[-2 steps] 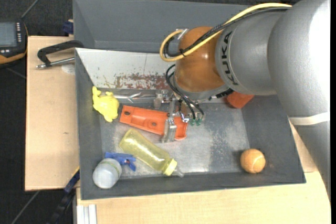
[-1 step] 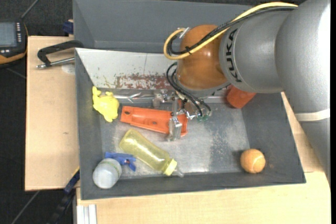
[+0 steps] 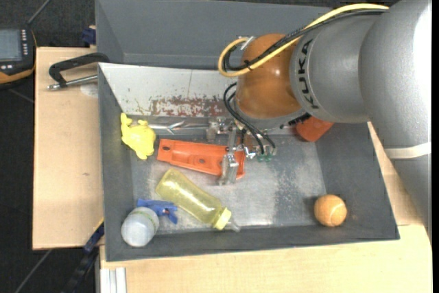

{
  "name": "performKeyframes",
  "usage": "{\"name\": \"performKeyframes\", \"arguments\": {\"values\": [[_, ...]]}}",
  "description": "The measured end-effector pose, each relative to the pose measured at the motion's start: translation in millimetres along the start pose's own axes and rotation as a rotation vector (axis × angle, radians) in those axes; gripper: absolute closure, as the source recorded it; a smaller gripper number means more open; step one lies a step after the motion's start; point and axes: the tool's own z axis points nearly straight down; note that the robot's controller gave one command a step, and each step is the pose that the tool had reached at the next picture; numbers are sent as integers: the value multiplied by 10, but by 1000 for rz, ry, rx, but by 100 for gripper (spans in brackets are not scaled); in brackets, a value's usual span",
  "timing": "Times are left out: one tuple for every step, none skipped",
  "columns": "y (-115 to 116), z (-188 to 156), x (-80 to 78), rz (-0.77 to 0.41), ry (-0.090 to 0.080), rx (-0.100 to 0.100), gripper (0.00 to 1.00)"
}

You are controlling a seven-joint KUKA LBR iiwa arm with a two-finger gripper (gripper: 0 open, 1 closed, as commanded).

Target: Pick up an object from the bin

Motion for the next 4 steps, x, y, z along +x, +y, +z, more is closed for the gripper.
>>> {"name": "performKeyframes", "arguments": {"values": [[13, 8, -31, -293, -5, 2, 0], [-36, 26, 75, 239, 0, -2, 100], [-38, 26, 77, 238, -1, -1, 100], [-135, -1607, -11, 251, -9, -3, 100]]}}
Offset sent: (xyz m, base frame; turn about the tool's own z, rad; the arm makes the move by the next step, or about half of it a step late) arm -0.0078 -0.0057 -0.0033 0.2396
